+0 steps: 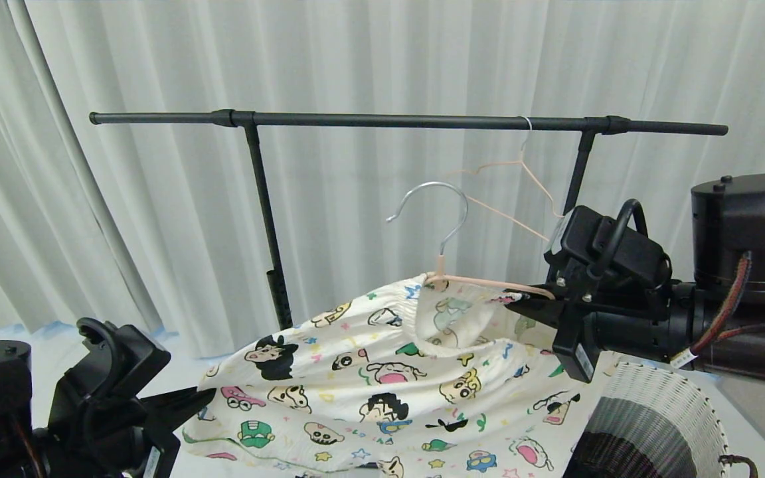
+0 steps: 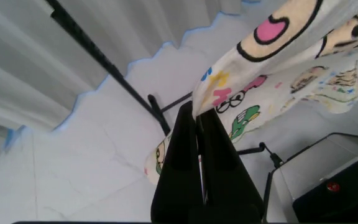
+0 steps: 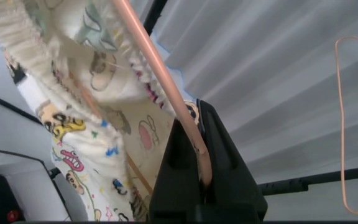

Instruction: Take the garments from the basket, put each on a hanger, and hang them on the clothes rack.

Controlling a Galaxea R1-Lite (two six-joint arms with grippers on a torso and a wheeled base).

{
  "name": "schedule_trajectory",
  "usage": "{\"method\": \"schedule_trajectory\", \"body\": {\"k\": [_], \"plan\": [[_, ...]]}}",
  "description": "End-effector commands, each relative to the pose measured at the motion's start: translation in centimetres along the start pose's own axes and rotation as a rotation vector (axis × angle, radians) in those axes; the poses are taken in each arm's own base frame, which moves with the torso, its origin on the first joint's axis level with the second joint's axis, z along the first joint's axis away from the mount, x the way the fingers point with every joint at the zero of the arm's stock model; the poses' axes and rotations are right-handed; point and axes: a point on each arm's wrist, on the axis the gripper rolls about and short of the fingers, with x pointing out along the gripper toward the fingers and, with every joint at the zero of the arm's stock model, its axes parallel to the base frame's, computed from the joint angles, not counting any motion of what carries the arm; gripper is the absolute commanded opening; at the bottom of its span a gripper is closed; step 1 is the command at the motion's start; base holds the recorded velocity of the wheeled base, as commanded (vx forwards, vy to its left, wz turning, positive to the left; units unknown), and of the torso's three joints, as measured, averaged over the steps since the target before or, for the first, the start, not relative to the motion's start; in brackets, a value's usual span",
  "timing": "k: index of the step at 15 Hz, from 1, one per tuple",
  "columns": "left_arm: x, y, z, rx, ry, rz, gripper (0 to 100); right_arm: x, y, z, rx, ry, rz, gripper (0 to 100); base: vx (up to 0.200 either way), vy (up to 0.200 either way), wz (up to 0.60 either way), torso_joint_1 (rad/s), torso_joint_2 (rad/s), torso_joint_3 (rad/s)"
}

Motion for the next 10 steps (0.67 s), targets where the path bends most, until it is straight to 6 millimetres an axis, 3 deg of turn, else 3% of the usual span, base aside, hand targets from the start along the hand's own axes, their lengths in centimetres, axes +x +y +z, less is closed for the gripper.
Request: {"method": "schedule_trajectory", "body": {"k": [1,10], "plan": [[0.1,0.3,-0.6,-0.021,0.029,0.018,0,-0.1,-0.1,0.0,0.005,0.0,-0.005,0,0.0,0.0,0.0,0.0,0.0,0.0],[0.5,1.3,-1.3,-0.064,0.077,0.059,0,0.0,-0.6,0.3,0.109,-0.041,-0.044,0,0.0,0.0,0.0,0.0,0.0,0.0]]}}
